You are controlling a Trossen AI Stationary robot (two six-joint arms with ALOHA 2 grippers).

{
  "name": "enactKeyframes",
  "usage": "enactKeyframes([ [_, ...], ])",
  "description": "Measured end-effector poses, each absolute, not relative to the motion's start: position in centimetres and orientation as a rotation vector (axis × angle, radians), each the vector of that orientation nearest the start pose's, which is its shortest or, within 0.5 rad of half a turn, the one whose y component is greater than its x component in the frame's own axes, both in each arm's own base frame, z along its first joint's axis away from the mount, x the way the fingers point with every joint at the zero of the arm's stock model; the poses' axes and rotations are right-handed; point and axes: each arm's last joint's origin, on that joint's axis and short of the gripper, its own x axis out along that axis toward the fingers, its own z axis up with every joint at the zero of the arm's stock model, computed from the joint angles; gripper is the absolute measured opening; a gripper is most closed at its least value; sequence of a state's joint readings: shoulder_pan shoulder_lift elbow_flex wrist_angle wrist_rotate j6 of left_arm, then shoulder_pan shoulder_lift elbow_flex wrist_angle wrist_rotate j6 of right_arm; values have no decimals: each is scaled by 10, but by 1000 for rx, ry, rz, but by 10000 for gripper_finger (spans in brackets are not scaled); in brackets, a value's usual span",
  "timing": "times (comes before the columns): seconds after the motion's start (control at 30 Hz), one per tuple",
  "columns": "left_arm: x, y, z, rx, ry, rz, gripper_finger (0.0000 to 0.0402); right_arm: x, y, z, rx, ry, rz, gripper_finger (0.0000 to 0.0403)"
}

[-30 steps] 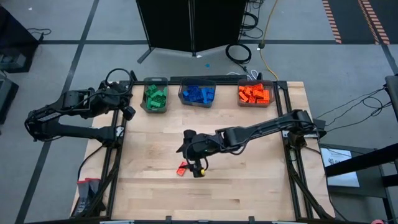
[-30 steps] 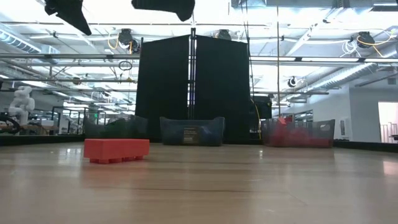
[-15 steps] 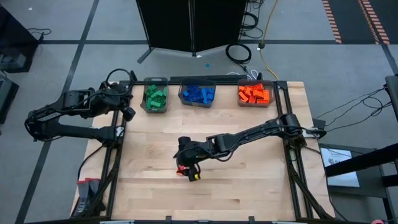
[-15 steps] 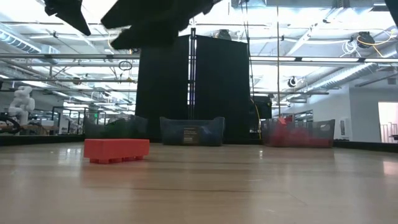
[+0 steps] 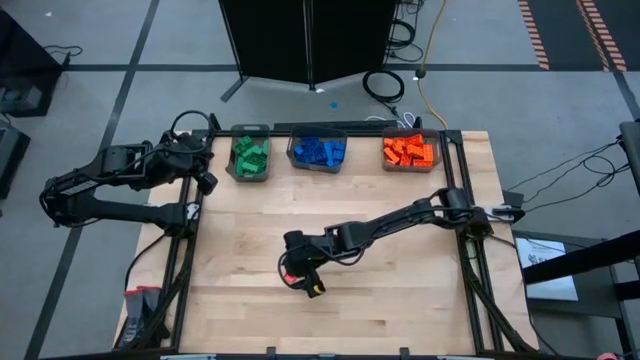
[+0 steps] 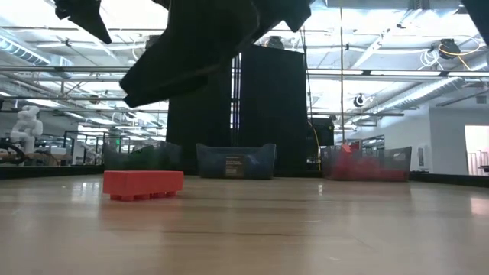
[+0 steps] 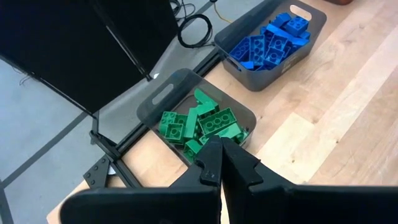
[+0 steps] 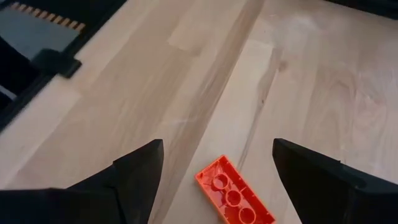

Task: Sort blocks
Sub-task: Put the orange game piece into the right black bin

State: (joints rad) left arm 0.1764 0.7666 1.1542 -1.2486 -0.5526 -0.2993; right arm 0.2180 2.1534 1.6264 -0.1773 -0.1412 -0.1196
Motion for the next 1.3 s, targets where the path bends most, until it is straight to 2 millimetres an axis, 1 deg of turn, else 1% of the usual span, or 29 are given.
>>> enactKeyframes([
  [0.17,90,31,365,-104,754,803,0,471,107,183,-208,685,409,297],
  [0.43,90,31,364,-103,756,803,0,472,98,166,-303,738,442,297],
  [0.57,88,31,363,-100,777,805,0,472,94,161,-341,752,455,297],
  [1.0,88,31,363,-97,782,805,0,474,80,159,-421,743,480,297],
  [1.3,88,31,363,-97,781,805,0,474,81,159,-458,741,502,297],
])
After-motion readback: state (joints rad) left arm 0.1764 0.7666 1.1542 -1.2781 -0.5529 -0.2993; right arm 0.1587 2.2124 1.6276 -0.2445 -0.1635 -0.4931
